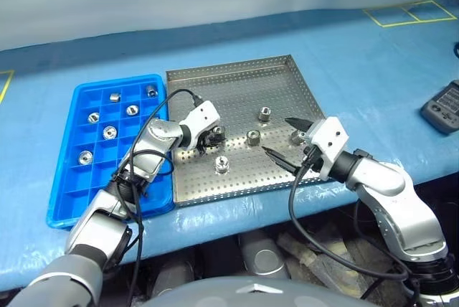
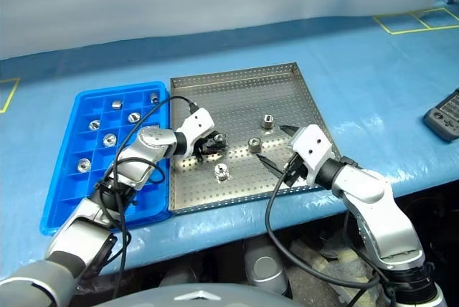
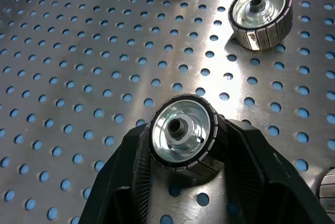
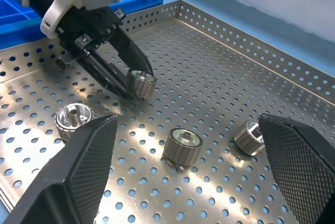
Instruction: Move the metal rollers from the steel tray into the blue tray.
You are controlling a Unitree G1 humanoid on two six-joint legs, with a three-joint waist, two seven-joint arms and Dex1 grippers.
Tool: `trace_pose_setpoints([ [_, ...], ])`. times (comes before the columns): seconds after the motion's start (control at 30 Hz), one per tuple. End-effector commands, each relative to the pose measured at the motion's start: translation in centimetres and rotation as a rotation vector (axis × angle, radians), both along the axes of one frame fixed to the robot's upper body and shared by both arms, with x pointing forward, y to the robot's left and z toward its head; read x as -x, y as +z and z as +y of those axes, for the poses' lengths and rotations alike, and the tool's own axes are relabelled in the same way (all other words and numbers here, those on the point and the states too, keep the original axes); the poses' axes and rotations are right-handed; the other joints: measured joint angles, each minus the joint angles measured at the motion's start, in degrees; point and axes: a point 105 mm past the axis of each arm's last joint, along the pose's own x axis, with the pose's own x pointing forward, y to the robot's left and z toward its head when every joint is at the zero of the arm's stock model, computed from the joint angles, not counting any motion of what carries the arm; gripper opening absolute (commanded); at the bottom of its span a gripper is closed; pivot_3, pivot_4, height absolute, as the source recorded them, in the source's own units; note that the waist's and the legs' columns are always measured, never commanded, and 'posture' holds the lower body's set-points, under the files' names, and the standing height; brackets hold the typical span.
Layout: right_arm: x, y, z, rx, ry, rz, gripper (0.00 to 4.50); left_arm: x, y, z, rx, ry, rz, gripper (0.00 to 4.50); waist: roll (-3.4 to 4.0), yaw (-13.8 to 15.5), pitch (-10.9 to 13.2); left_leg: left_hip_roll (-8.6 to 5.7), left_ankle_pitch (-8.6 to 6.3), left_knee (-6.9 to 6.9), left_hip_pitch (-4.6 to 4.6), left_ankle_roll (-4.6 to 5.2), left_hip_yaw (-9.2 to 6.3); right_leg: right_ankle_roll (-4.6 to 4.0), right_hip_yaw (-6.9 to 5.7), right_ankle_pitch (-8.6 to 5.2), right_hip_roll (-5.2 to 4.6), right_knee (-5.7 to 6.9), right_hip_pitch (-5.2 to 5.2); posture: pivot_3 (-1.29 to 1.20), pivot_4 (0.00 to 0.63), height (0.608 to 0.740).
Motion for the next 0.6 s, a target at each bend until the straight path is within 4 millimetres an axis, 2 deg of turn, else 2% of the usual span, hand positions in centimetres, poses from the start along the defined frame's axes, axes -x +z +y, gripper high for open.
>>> trace_pose_setpoints([
  [0.03, 0.1, 0.9, 0.7, -0.013, 0.038, -0.042, 4.5, -0.3, 3.7, 1.8, 0.074, 0.073, -0.106, 1.85, 0.01, 0.08, 0.0, 0.0, 0.0, 0.0, 0.01, 0.0, 0.0, 0.0, 0.0, 0.0, 0.0, 0.0, 0.0, -0.36, 0.15, 0.74],
  [0.07, 0.1, 0.9, 0.8, -0.014, 0.044, -0.042, 4.5, -0.2, 4.0, 2.3, 0.077, 0.09, -0.114, 1.85, 0.02, 0.02, 0.0, 0.01, 0.0, -0.01, 0.01, 0.0, 0.0, 0.0, 0.01, 0.0, 0.01, 0.02, -0.01, -0.36, 0.15, 0.74],
  [0.23, 0.0, 0.5, 1.7, -0.014, 0.111, -0.019, 4.5, 1.8, 5.8, 7.9, 0.004, 0.243, -0.201, 1.85, 0.03, 0.27, 0.0, 0.12, 0.0, -0.05, 0.07, -0.03, 0.05, -0.01, 0.06, 0.0, 0.12, 0.06, -0.03, -0.28, 0.15, 0.74],
  [0.4, -0.6, 0.2, 2.4, -0.001, 0.183, 0.003, 4.5, 5.1, 7.7, 13.2, -0.032, 0.423, -0.245, 1.85, 0.04, 3.39, 0.03, 0.13, -0.01, -0.06, 0.06, -0.04, 0.06, -0.04, 0.06, 0.0, 0.14, 0.05, -0.08, -0.19, 0.15, 0.74],
  [0.5, -1.1, -0.2, 3.4, 0.007, 0.263, 0.029, 4.5, 7.5, 8.7, 14.9, -0.057, 0.502, -0.256, 1.85, 0.02, 5.69, 0.04, 0.13, -0.02, -0.06, 0.07, -0.06, 0.05, -0.07, 0.04, 0.0, 0.15, 0.04, -0.09, -0.12, 0.15, 0.74],
  [0.6, -1.3, -0.6, 4.7, 0.025, 0.357, 0.053, 4.5, 9.6, 8.9, 15.6, -0.066, 0.548, -0.238, 1.85, 0.01, 8.91, 0.05, 0.14, -0.04, -0.09, 0.1, -0.09, 0.04, -0.2, 0.02, 0.02, 0.19, 0.03, -0.07, -0.04, 0.15, 0.74],
])
